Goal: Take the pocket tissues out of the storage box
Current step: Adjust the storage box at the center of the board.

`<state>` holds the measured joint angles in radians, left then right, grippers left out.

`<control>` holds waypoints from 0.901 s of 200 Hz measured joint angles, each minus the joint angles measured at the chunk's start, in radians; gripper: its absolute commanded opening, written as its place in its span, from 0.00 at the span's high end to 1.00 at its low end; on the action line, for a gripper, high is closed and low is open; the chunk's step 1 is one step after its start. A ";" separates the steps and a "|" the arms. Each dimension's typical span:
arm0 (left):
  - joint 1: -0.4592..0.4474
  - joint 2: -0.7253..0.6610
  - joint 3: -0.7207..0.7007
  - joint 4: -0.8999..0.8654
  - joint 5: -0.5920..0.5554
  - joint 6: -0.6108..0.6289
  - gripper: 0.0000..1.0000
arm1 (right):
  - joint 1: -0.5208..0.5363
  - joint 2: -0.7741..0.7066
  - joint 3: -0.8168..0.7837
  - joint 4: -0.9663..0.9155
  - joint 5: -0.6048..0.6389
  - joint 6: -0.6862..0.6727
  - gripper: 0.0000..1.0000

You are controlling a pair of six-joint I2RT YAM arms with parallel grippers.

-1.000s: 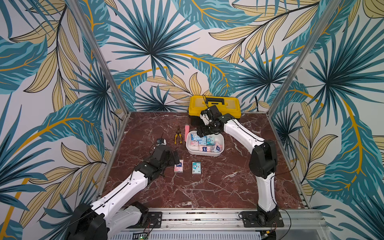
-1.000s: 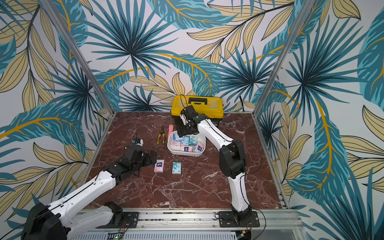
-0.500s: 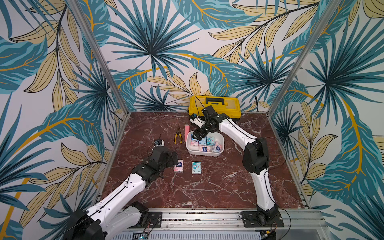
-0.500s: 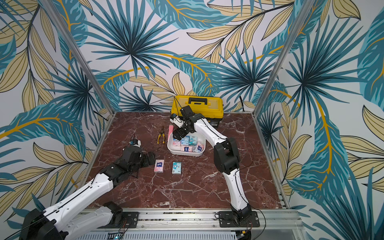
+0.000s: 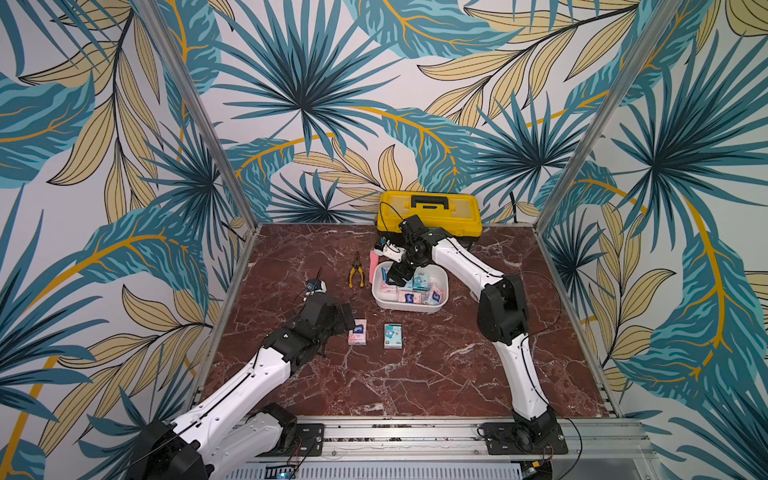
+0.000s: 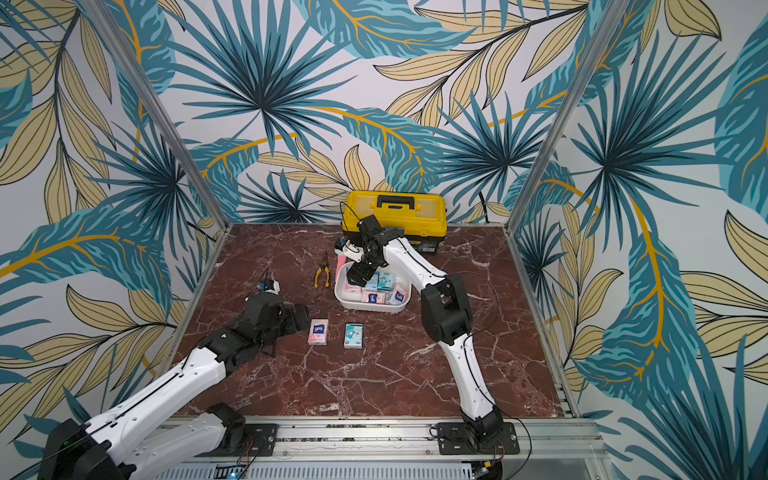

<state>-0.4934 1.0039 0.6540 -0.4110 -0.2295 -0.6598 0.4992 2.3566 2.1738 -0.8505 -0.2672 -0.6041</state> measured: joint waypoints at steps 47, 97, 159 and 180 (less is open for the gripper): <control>0.000 0.013 0.000 0.000 -0.002 -0.011 0.00 | 0.000 0.042 0.057 -0.009 0.027 -0.039 0.09; 0.000 0.024 0.000 0.001 -0.002 -0.014 0.00 | 0.003 0.091 0.124 -0.019 0.035 -0.059 0.07; 0.000 0.042 0.000 0.002 -0.011 -0.014 0.00 | 0.007 0.105 0.137 -0.017 0.043 -0.078 0.11; 0.000 0.048 0.000 0.002 -0.014 -0.014 0.00 | 0.008 0.101 0.127 -0.004 0.050 -0.090 0.16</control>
<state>-0.4934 1.0515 0.6540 -0.4091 -0.2436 -0.6743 0.5068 2.4580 2.3009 -0.8543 -0.2173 -0.6941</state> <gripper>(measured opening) 0.997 0.857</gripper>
